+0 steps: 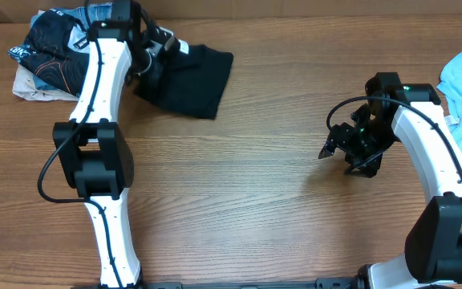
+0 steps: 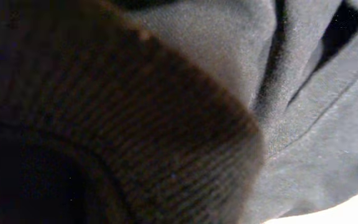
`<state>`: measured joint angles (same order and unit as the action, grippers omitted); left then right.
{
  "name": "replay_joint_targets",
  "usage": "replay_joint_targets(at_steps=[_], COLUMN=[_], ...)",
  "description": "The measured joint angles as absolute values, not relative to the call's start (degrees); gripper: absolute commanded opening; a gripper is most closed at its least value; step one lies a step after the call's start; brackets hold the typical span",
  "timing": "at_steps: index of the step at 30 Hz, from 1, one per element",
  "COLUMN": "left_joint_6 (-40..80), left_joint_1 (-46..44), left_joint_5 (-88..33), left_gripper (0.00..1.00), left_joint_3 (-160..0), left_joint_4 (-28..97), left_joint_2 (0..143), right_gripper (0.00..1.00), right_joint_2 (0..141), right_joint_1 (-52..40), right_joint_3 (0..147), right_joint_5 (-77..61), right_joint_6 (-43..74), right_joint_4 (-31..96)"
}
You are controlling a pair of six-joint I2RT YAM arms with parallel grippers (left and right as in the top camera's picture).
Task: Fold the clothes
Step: 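Carry the folded shirt with the left gripper to the clothes stack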
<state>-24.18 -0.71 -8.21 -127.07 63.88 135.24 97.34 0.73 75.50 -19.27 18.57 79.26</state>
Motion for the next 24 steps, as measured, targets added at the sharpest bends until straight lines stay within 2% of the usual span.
replay_joint_targets(at_steps=[17,24], left_joint_6=[-24.40,-24.40], left_joint_1=[7.40,8.03], left_joint_5=[-4.10,-4.03], left_gripper=[0.04,0.06], left_joint_3=[-140.64,-143.22], left_joint_4=[64.97,62.74], left_joint_2=[135.35,135.35], right_gripper=[0.73,0.73], right_joint_2=[97.34,97.34], right_joint_1=[0.71,0.73], right_joint_3=[75.50,75.50], right_joint_5=[-19.09,-19.09], right_joint_6=[18.35,18.68], right_joint_4=[82.72,83.44])
